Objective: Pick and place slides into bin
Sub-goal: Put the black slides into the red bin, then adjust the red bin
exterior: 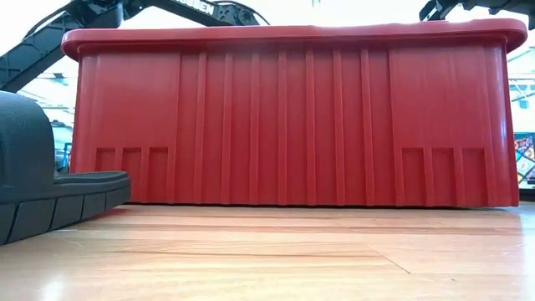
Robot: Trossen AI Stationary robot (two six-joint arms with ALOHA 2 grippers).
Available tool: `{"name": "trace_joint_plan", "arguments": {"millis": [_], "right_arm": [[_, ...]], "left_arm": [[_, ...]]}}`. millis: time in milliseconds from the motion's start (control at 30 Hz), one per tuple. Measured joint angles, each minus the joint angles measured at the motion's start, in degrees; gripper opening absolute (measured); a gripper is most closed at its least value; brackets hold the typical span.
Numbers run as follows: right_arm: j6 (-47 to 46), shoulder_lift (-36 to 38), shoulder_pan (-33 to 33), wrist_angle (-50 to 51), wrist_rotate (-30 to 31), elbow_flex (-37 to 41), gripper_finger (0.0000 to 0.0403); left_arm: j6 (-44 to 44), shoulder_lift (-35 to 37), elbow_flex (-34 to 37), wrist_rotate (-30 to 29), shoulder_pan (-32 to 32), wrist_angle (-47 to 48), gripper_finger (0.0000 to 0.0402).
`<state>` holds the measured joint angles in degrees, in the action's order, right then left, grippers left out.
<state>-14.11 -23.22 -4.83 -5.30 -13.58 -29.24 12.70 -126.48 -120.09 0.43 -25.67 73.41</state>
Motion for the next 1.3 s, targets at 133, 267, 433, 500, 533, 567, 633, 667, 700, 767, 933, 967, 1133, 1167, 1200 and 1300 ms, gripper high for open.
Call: {"name": "trace_joint_plan", "arguments": {"millis": [133,267,433,500,533,567,633,667,700,767,933,967,1133,1167,1200,1300], "right_arm": [[0.00,0.01,0.01,0.00,0.00,-0.01,0.0000],[0.00,0.02,0.00,0.04,0.00,-0.01,0.0000],[0.04,0.02,-0.01,0.02,0.02,-0.01,0.0000],[0.02,0.02,-0.01,0.02,0.07,0.01,0.0000],[0.04,0.02,0.00,0.02,0.05,0.01,0.0000],[0.00,0.02,-0.01,0.00,0.07,0.01,0.0000],[-0.10,0.02,0.01,-0.02,0.15,0.00,0.0000],[-0.13,0.01,0.01,-0.07,0.17,0.00,0.0000],[-0.15,0.01,0.01,-0.17,0.20,0.01,0.0000],[-0.17,0.01,0.00,-0.44,0.24,-0.01,0.0000],[-0.18,0.01,0.01,-0.46,0.42,0.00,0.0000],[-0.18,0.02,0.01,-0.46,0.88,0.00,0.0000],[-0.21,0.02,0.00,-0.50,4.73,0.00,0.0000],[-0.22,0.02,-0.01,-0.50,4.91,-0.01,0.0000],[-0.20,0.00,-0.01,-0.50,5.05,0.01,0.0000],[-0.20,0.02,-0.01,-0.51,5.05,0.00,0.0000]], "left_arm": [[-0.33,0.61,-1.69,0.36,0.03,4.36,0.0001],[0.30,3.53,-4.72,-0.91,0.14,6.09,0.0000],[2.10,6.23,-8.27,-11.49,-1.12,3.34,0.0002],[2.62,6.96,-9.39,-16.58,-2.62,0.03,0.0001],[2.60,6.97,-9.97,-17.77,-3.92,-1.08,0.0001],[2.29,6.92,-10.22,-18.15,-5.30,-1.78,0.0001],[1.68,6.59,-10.20,-18.13,-8.11,-3.48,0.0000],[1.56,6.51,-10.19,-18.09,-9.40,-4.33,0.0000],[1.45,6.51,-10.19,-18.03,-10.58,-4.88,0.0000],[0.58,6.64,-10.19,-18.03,-12.88,-6.14,0.0000],[-4.55,6.58,-10.19,-17.83,-18.17,-8.54,0.0000],[-6.37,6.58,-10.19,-17.84,-19.05,-9.15,0.0000],[-12.69,6.09,-10.19,-14.97,-21.72,-9.44,0.0000],[-13.52,5.87,-10.19,-14.19,-22.10,-8.60,0.0000],[-14.03,5.56,-10.19,-13.22,-22.34,-7.53,0.0000],[-15.47,4.11,-10.19,-11.80,-22.41,-5.98,0.0000]]}}
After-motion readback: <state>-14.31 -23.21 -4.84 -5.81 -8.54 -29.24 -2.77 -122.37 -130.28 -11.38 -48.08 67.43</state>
